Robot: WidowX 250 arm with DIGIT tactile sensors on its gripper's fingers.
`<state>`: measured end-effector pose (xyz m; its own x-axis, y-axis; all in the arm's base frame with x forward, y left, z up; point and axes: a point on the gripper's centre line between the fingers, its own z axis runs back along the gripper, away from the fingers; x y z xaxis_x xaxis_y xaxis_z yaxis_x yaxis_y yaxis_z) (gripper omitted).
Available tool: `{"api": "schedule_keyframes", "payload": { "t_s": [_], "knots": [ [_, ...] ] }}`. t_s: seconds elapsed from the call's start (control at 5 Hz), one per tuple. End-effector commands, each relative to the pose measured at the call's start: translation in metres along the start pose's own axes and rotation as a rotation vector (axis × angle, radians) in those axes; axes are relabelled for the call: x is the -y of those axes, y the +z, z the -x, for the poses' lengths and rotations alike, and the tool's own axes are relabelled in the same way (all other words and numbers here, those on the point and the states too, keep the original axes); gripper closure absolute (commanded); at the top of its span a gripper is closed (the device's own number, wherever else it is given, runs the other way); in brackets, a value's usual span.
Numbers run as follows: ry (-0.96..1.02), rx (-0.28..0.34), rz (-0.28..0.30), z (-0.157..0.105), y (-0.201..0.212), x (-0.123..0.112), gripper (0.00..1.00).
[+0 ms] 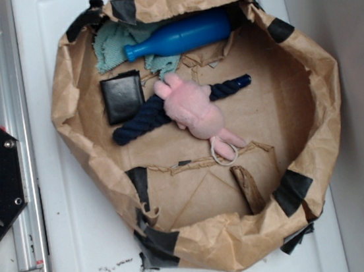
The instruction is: Grab the wood chip.
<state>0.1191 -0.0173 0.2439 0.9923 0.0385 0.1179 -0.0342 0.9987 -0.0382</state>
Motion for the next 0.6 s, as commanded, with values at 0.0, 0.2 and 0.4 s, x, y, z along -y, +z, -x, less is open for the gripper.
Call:
{"api": "schedule_keyframes", "payload": {
  "t_s": [0.0,0.2,0.4],
  "knots": [
    [0.000,0.000,0.000,0.000,0.000,0.000,0.00],
    [-0.010,-0.024,-0.038,-0.029,-0.024,-0.014,0.00],
    [-0.043,0.002,-0.068,-0.064,-0.039,-0.027,0.00]
  ]
}}
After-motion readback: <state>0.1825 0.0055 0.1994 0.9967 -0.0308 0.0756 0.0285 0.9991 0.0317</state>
